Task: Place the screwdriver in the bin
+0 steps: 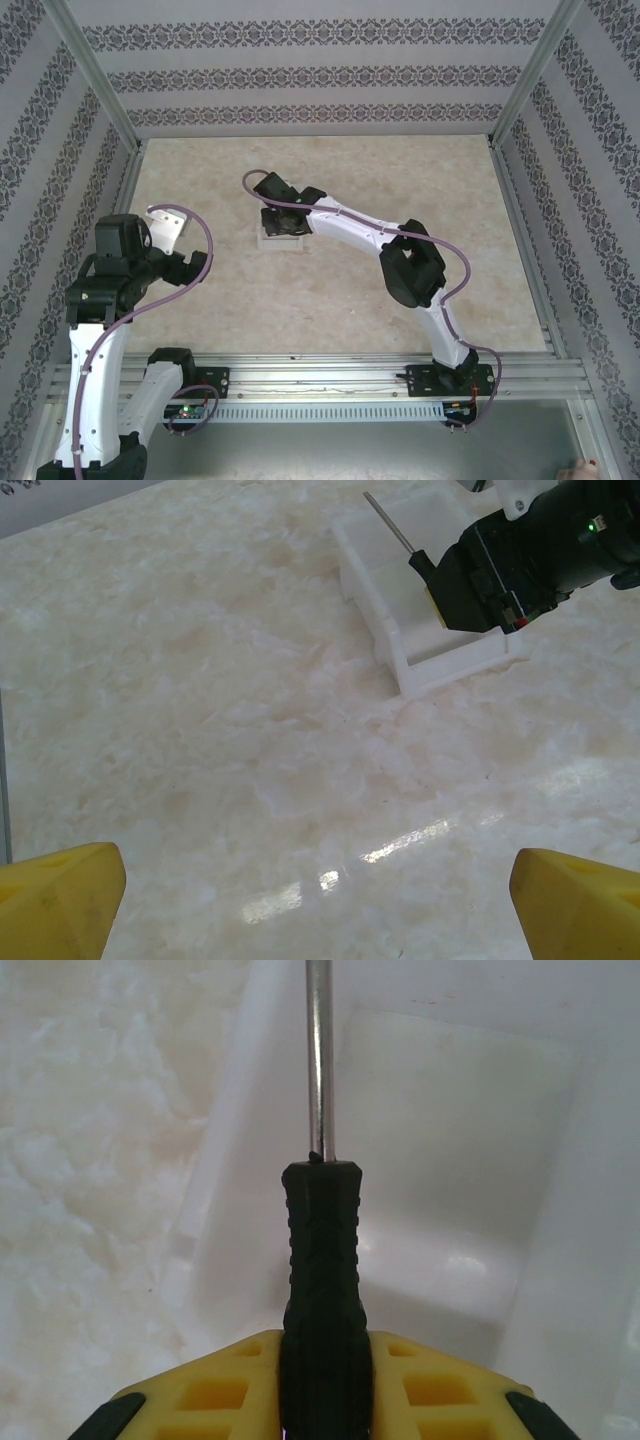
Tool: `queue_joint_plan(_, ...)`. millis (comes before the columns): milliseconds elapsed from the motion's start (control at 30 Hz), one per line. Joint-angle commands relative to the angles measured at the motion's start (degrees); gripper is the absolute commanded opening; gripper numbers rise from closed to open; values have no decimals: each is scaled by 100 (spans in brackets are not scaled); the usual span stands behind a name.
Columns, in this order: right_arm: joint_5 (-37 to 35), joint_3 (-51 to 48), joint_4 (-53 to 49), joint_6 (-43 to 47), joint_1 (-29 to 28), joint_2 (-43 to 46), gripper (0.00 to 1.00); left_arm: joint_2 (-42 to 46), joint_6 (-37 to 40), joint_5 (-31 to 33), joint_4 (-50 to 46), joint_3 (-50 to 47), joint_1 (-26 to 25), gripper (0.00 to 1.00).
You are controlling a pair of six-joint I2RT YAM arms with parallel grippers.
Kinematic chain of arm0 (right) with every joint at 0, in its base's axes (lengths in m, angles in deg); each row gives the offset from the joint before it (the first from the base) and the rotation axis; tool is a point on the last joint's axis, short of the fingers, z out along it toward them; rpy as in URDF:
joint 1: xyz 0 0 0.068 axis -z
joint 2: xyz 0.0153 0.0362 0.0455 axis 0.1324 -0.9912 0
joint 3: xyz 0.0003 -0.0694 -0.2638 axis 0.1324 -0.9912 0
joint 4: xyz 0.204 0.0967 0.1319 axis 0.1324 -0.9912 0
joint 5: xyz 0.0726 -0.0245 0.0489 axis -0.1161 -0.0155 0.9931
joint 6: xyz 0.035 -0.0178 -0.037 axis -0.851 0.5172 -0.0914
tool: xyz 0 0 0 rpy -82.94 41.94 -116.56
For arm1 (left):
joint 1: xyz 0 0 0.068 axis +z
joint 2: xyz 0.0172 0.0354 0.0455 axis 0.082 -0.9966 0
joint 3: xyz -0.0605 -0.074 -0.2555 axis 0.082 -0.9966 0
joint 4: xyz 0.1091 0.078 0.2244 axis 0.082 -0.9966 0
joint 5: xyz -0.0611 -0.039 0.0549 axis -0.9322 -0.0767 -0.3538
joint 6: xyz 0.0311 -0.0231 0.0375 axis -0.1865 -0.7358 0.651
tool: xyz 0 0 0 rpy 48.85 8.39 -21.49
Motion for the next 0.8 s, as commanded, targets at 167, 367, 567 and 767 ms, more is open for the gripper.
queue_joint_plan(167,-176,462,-166,-185,86,-479,23,150,202,-87,-216,-77,-45,99)
queue_joint_plan(367,-81,653,-240,-203,86,-667,24,149,149,-177,-214,-116,-38,99)
queue_joint_plan(567,-62,668,-270,-220,86,-742,25,133,178,-170,-204,-146,-41,99)
queue_joint_plan(767,-15,672,-257,-228,86,-795,26,141,178,-168,-228,-162,-40,99)
